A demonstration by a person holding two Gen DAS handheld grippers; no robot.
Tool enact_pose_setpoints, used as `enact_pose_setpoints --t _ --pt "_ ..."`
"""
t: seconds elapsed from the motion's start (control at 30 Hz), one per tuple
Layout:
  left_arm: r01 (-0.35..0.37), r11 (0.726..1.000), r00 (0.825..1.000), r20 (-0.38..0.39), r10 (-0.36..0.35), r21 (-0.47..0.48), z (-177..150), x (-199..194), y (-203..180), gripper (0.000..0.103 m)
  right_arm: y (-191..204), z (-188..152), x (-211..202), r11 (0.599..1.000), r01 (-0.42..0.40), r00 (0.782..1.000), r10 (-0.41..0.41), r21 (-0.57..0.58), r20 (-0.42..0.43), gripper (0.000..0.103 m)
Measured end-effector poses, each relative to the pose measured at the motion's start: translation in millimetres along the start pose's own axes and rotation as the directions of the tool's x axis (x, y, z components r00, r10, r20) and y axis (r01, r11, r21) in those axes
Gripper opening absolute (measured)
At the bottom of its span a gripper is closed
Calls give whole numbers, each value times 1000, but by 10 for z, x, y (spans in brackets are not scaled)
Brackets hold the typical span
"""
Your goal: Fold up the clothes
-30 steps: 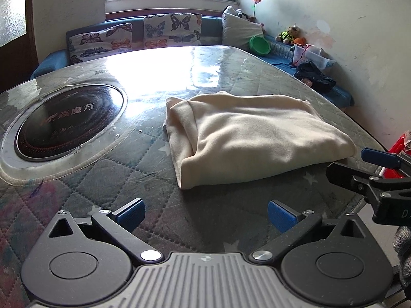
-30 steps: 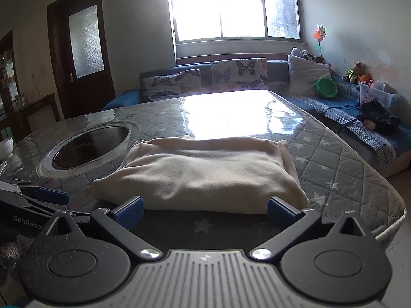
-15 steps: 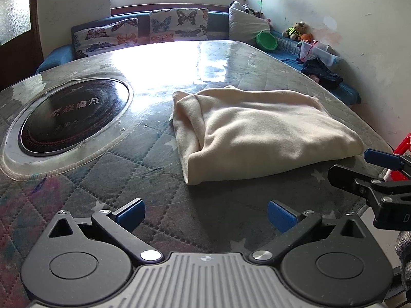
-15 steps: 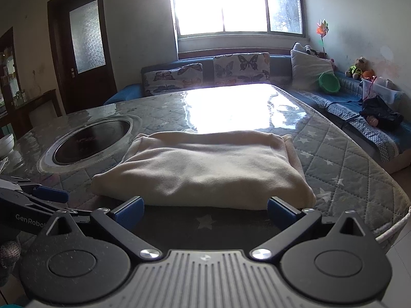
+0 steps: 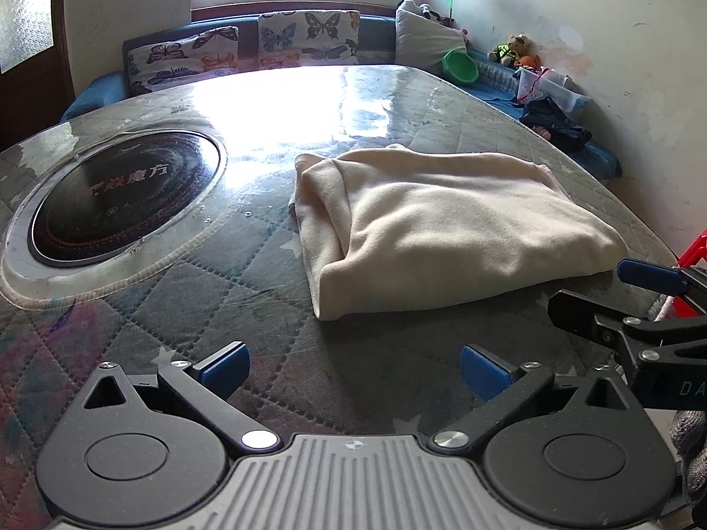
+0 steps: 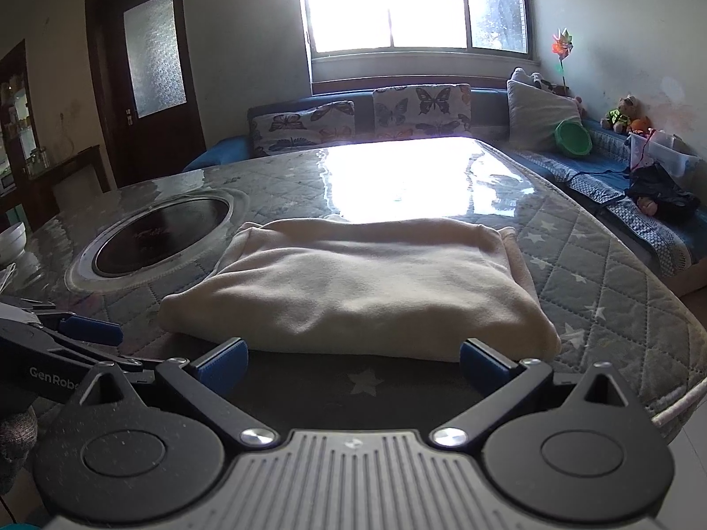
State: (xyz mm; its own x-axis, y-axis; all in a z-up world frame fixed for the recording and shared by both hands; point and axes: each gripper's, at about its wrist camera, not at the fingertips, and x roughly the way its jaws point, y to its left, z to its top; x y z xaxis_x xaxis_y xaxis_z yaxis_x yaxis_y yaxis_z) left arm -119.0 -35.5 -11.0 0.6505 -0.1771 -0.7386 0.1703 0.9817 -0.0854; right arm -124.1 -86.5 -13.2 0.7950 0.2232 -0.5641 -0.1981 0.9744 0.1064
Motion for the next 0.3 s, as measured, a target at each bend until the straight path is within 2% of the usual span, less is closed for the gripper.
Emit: enact_pose_setpoints --t 0.3 --pt "-6 1000 1000 0 6 3 7 2 -19 103 32 4 12 1000 -9 1000 9 -1 -1 103"
